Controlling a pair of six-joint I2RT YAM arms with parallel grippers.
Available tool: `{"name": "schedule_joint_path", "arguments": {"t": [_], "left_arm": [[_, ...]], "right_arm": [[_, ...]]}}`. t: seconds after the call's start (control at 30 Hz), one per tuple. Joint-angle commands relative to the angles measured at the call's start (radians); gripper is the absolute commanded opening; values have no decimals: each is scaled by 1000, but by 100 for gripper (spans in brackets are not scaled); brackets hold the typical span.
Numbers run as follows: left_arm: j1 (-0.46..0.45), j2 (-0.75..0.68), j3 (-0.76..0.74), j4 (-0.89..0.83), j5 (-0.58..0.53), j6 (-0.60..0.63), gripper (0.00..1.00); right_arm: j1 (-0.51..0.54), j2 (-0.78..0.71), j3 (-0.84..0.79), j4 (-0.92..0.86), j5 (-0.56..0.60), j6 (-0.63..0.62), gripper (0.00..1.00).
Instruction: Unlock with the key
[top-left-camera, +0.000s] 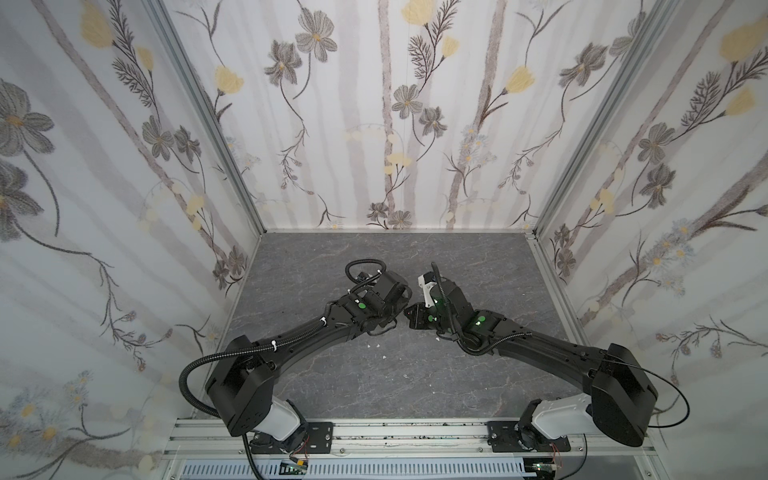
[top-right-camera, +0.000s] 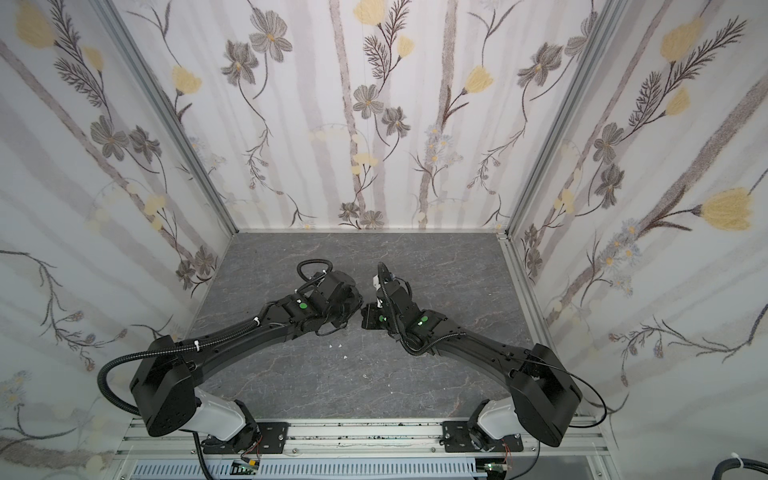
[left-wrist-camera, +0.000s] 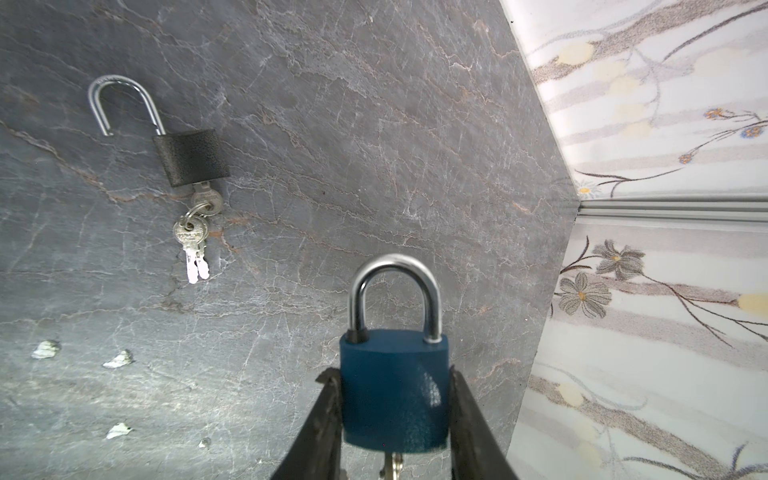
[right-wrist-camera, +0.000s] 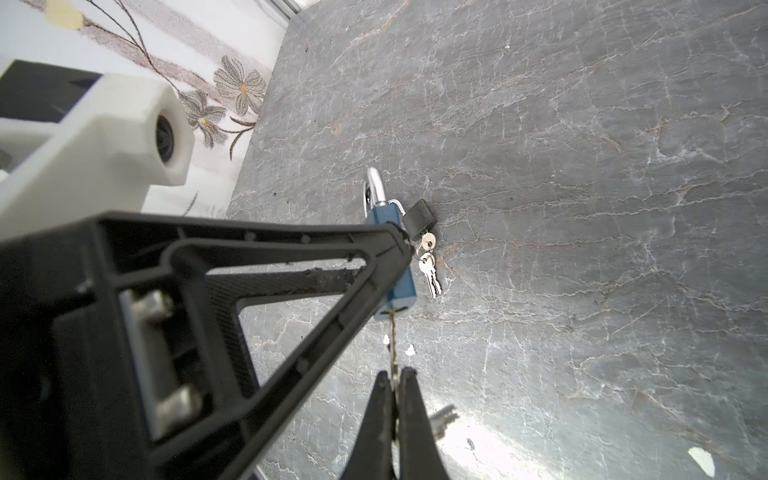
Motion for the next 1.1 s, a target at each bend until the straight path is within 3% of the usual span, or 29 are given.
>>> {"name": "schedule_joint_path", "arguments": {"t": [0.0,0.23,0.53,0.87,1.07], "left_arm": [[-10,-10,-5,62,187,-1,0],[9,-23,-10,17,163,25,0],[28,-2,-5,-7,159,43,0],[43,0,-11,-51,144,79,0],[61,57,13,-126,181,167,0]], "right_arm": [[-2,-4,-13,225,-11,8,1],[-2,-45,-67,231,-9,11,12],[-2,-94,-128,215,-23,12,19],[-35,-207,-255,197,0,1,19],[-63,-253,-324,187,-3,-11,21]]}}
